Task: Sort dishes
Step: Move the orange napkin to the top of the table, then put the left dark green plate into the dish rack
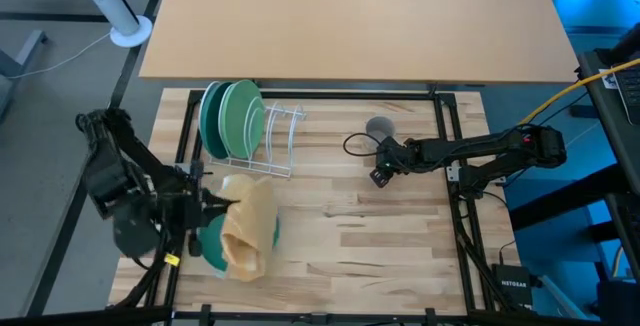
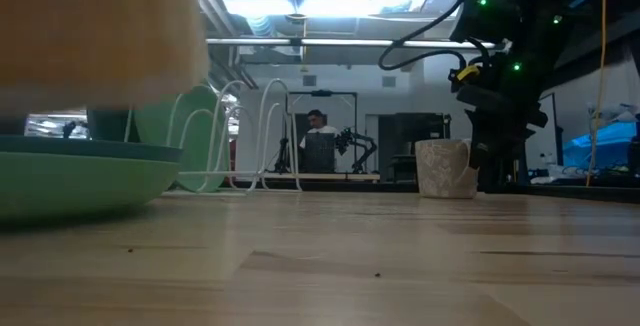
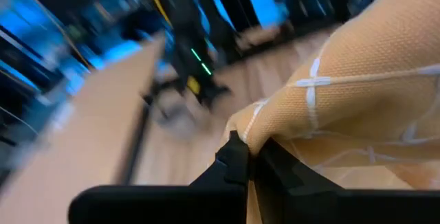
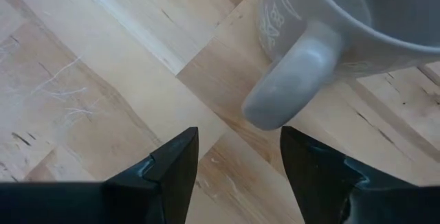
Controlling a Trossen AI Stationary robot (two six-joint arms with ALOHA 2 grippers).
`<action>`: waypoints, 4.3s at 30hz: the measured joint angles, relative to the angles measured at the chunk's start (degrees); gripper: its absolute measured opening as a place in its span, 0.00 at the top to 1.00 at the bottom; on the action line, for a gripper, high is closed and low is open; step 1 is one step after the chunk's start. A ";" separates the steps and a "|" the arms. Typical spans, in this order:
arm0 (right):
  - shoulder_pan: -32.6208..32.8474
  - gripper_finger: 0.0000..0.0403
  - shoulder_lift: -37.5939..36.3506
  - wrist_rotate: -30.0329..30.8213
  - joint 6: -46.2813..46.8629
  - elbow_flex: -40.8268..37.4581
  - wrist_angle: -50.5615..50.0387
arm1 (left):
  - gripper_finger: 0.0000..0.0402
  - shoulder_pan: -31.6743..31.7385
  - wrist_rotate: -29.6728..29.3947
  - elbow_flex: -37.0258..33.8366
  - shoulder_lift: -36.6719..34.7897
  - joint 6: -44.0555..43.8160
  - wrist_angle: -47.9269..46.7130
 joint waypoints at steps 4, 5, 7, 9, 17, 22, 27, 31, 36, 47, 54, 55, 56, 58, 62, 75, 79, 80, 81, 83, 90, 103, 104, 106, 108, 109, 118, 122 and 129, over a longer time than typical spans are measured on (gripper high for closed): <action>0.02 0.48 0.00 0.00 0.00 0.00 -0.01 | 1.00 2.31 -3.24 3.90 0.00 16.09 10.61; 0.04 0.48 0.00 0.00 0.00 0.00 -0.01 | 1.00 3.21 -3.30 4.33 0.00 20.79 14.86; 0.04 0.48 0.00 0.00 0.00 0.00 -0.03 | 1.00 5.00 -3.28 4.57 0.01 30.28 23.45; 0.04 0.48 0.00 -0.01 -0.17 0.00 -0.10 | 1.00 6.91 -2.34 4.59 0.09 38.66 31.51; 0.04 0.48 0.00 -0.02 -0.17 0.00 -4.38 | 1.00 18.56 12.74 4.65 0.17 48.42 43.90; 0.04 0.48 0.00 -0.02 -0.19 -0.02 -7.26 | 1.00 28.30 21.36 4.65 0.93 47.59 44.72; 0.04 0.48 0.00 0.03 -0.20 -0.02 -7.96 | 1.00 38.19 33.05 4.65 3.72 47.50 48.61; 0.04 0.48 -0.01 0.04 -0.13 -0.02 -8.80 | 1.00 44.61 39.62 4.65 6.68 48.30 52.24; 0.04 0.48 -0.02 -0.39 -0.02 -0.02 -10.78 | 1.00 51.90 42.06 4.65 9.87 50.91 53.65; 0.04 0.48 0.00 -3.02 0.02 -0.02 -23.62 | 1.00 65.82 49.90 4.65 22.10 44.99 51.40; 0.04 0.48 -0.02 -3.02 2.32 -0.02 -32.57 | 0.99 68.44 55.29 4.64 33.43 42.68 51.17; 0.04 0.48 -0.02 -3.02 2.79 -0.02 -33.31 | 0.99 68.41 55.37 4.63 34.89 42.39 50.99; 0.04 0.48 -0.02 -3.04 3.05 -0.02 -34.05 | 0.99 68.36 55.46 4.63 36.07 42.17 50.56; 0.04 0.48 -0.02 -3.04 3.15 -0.02 -34.85 | 0.99 68.15 55.49 4.63 38.25 42.04 48.15; 0.04 0.48 -0.02 -2.98 3.15 -0.02 -34.93 | 0.97 67.57 53.95 4.63 40.89 41.89 39.72; 0.04 0.48 -0.02 -1.04 3.08 -0.02 -34.87 | 0.74 66.26 50.92 4.59 40.87 33.01 20.18; 0.04 0.48 -0.02 -1.03 3.06 -0.02 -34.89 | 0.61 65.65 50.92 4.59 40.68 27.00 19.62; 0.04 0.48 -0.02 -1.03 3.06 -0.02 -34.89 | 0.58 65.34 50.86 4.59 40.55 25.71 19.20; 0.04 0.48 -0.02 -1.03 3.06 -0.02 -34.89 | 0.57 65.01 50.89 4.67 40.33 25.43 18.53; 0.04 0.48 -0.02 -1.03 3.05 -0.02 -34.92 | 0.54 64.31 50.89 5.40 39.59 26.18 14.54; 0.04 0.48 -0.02 -0.96 3.04 -0.02 -34.59 | 0.53 61.58 50.92 12.28 37.49 24.60 -1.56; 0.04 0.48 -0.02 -0.95 3.02 -0.02 -33.37 | 0.58 50.09 51.34 8.19 34.74 8.86 -25.73; 0.04 0.48 -0.02 -0.94 3.00 -0.02 -33.36 | 0.58 49.12 51.34 7.31 34.69 9.59 -25.49; 0.04 0.48 -0.02 -0.77 2.97 -0.02 -33.09 | 0.59 47.47 51.40 5.13 34.75 10.33 -25.01; 0.02 0.48 -0.02 -0.44 2.82 -0.02 -32.47 | 0.61 46.23 51.45 2.57 34.75 10.37 -23.59; 0.04 0.48 -0.02 -0.44 2.64 -0.02 -32.17 | 0.61 45.76 51.43 1.36 34.75 10.40 -23.09; 0.04 0.48 -0.02 0.20 0.00 -0.03 -30.24 | 0.67 43.63 51.41 -8.13 34.84 12.18 -14.38; 0.03 0.48 -0.02 0.22 -0.22 -0.04 -29.66 | 0.68 43.86 51.40 -11.11 34.84 12.19 -11.31; 0.04 0.48 -0.02 0.22 -0.46 -0.02 -29.28 | 0.68 43.88 52.15 -14.78 34.82 13.92 -10.85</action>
